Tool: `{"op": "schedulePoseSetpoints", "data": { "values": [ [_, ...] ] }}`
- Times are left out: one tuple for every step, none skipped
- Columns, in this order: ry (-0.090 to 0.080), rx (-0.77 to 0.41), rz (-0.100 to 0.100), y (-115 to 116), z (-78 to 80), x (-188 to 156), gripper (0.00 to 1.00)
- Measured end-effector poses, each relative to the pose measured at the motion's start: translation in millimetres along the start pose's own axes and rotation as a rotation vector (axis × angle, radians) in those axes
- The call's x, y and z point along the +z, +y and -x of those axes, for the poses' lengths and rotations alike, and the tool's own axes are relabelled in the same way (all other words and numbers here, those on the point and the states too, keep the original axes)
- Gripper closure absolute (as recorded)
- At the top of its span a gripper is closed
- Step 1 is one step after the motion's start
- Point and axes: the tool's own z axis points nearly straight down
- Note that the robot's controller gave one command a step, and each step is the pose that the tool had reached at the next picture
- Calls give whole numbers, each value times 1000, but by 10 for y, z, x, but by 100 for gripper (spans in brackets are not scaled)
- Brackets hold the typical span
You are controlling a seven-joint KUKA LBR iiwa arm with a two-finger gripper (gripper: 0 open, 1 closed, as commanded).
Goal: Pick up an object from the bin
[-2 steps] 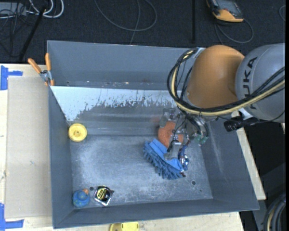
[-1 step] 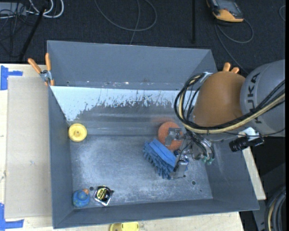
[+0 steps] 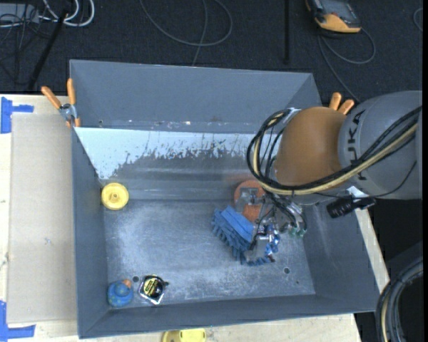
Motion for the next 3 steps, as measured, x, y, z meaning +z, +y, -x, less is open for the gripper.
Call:
{"op": "schedulePoseSetpoints", "data": {
  "values": [
    [3, 22, 1, -59, 201, 409, 100],
    [3, 23, 2, -59, 201, 409, 100],
    [1, 9, 1, 188, 259, -805, 100]
  ]
}}
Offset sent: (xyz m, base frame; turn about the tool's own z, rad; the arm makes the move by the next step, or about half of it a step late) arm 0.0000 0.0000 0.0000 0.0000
